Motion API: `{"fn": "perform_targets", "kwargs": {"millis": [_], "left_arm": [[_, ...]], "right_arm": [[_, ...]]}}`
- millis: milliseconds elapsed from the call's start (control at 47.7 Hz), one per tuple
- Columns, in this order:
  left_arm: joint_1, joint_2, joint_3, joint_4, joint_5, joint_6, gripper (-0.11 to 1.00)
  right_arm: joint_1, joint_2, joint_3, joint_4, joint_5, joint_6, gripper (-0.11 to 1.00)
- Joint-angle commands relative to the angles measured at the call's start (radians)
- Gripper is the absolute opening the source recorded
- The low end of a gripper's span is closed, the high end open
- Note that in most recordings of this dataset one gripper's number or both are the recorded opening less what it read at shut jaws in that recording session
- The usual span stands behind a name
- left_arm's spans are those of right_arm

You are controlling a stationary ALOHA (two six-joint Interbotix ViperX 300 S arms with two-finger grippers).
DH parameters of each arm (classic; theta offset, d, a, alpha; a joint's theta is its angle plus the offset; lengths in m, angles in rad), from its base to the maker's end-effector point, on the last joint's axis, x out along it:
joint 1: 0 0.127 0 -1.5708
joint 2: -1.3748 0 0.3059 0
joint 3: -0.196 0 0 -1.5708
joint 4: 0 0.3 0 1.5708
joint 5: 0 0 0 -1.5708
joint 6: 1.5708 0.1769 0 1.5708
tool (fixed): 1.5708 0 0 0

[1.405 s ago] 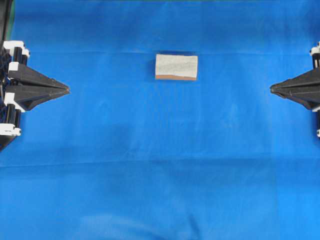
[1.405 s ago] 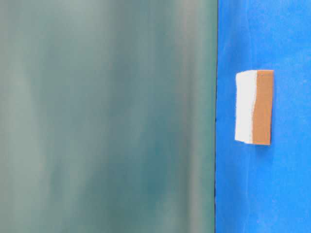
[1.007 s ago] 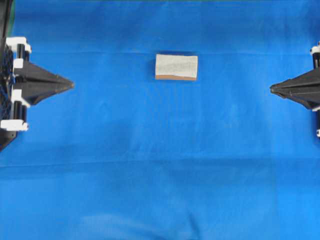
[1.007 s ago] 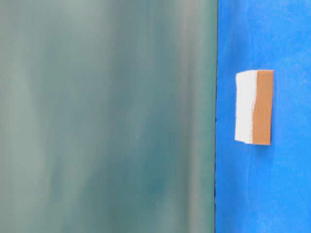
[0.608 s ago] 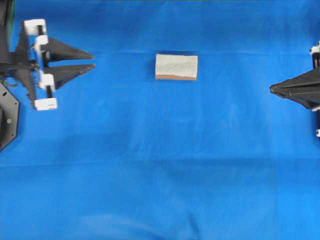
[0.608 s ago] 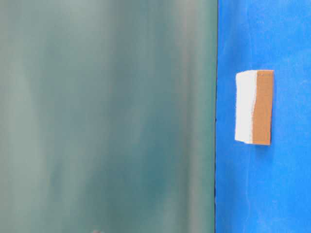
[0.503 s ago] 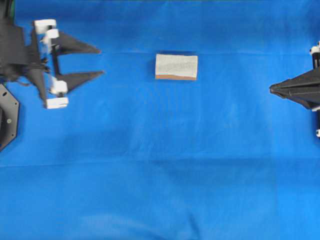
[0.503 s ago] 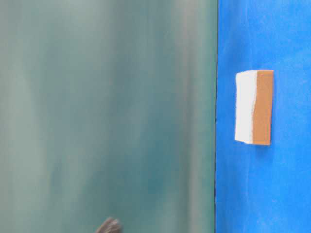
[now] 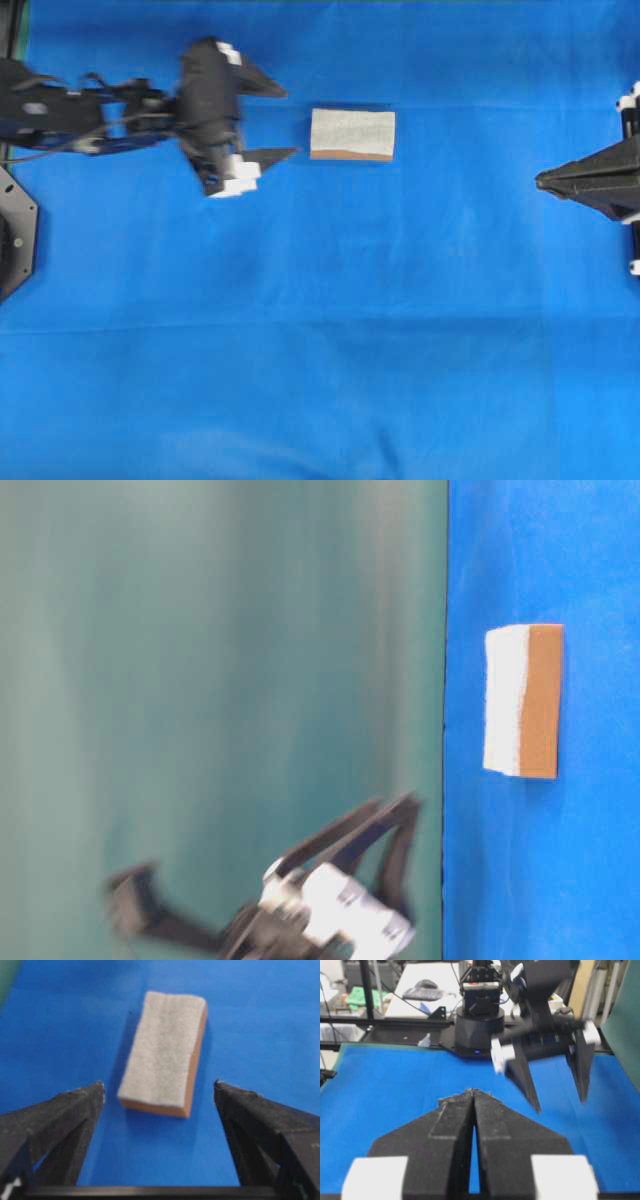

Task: Hand over the sponge with the left arm and wipe it with the right arm.
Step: 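Move the left gripper open toward the tan-and-white sponge, then close the left gripper on the sponge's left end and lift it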

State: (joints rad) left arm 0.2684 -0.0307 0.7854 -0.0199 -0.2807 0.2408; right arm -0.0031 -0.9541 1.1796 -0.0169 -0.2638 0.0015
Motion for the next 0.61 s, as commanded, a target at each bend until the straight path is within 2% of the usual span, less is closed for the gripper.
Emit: {"fn": "perform_targets", "kwargs": {"millis": [0,294,587], "left_arm": [[0.005,0.072,-0.072,0.0,-0.009,0.012,0.94],[0.029,0.259,-0.198,0.0,-0.006,0.081,0.94],[0.06,0.337,-0.222,-0.002,0.0,0.087,0.94]], "right_arm": [[0.002,0.014,-0.023,0.002,0.002,0.002,0.0],[0.002,0.023,-0.021,0.002,0.018,0.002,0.0],[0.0,0.025,-0.021,0.003,0.02,0.002,0.0]]}}
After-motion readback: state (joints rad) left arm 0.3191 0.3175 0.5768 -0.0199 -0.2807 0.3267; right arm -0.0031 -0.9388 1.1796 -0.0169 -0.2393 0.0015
